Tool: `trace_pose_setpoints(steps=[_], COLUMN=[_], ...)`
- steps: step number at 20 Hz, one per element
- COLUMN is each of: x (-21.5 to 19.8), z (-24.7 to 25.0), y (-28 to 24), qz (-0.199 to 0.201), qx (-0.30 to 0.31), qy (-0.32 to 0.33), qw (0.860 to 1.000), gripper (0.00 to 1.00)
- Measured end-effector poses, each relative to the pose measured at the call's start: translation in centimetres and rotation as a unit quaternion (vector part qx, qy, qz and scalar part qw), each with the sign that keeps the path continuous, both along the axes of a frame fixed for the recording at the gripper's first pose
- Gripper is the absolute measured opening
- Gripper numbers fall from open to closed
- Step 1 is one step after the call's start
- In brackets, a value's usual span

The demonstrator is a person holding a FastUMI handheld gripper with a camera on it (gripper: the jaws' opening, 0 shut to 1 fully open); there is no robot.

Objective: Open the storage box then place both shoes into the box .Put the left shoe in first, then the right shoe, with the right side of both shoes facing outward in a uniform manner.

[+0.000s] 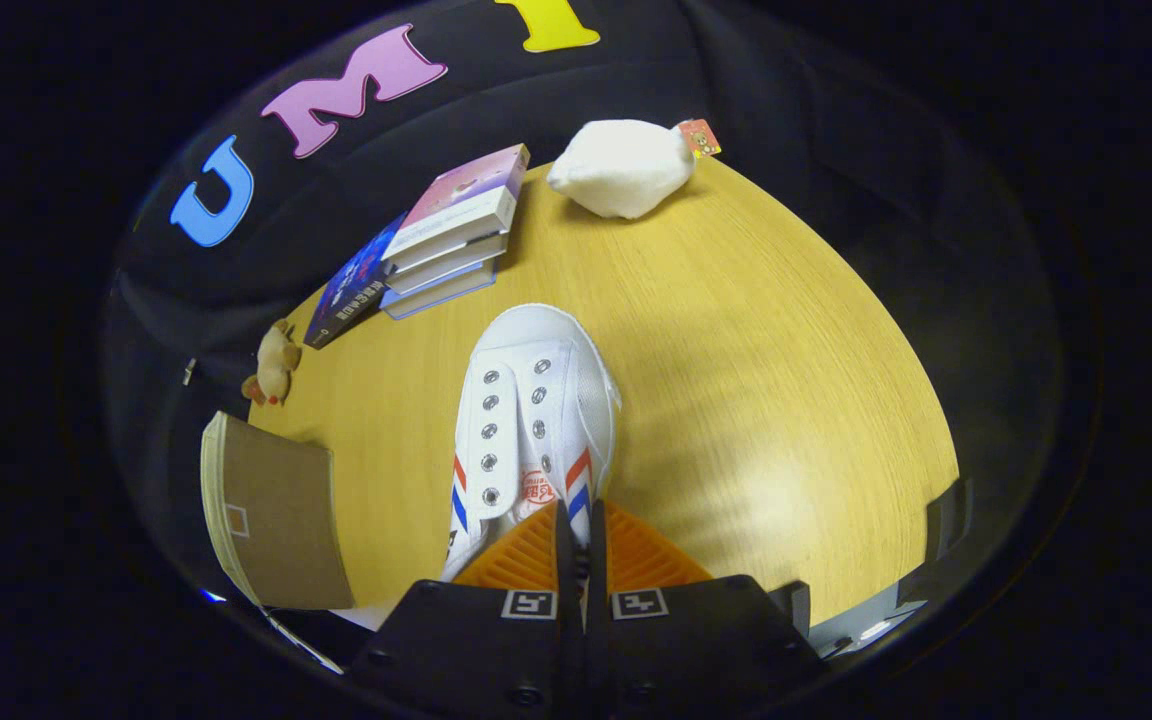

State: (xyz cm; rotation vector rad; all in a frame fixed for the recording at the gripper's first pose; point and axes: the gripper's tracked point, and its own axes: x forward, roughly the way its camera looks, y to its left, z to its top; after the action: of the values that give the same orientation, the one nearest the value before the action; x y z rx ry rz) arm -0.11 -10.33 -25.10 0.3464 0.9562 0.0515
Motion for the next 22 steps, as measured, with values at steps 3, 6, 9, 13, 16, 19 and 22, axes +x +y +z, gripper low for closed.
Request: trace_pose_setpoints(steps=[3, 6, 9, 13, 16, 19, 22], x=[-0.8, -1.8, -3.0, -4.8, -6.0, -6.7, -7.6], z=[3.9, 7.6, 10.7, 13.3, 15.0, 14.9, 13.8], y=[3.4, 8.0, 12.9, 20.4, 26.2, 31.2, 35.5], qz=[0.01, 0.017, 0.026, 0.048, 0.066, 0.09, 0.109], qx=[0.003, 0.03, 0.063, 0.091, 0.126, 0.125, 0.12], qy=[-0.029, -0.045, -0.045, -0.045, -0.048, -0.05, -0.04], qw=[1.0, 0.998, 0.997, 0.994, 0.989, 0.987, 0.986], gripper=[0.05, 0.05, 0.05, 0.05, 0.05, 0.05, 0.05])
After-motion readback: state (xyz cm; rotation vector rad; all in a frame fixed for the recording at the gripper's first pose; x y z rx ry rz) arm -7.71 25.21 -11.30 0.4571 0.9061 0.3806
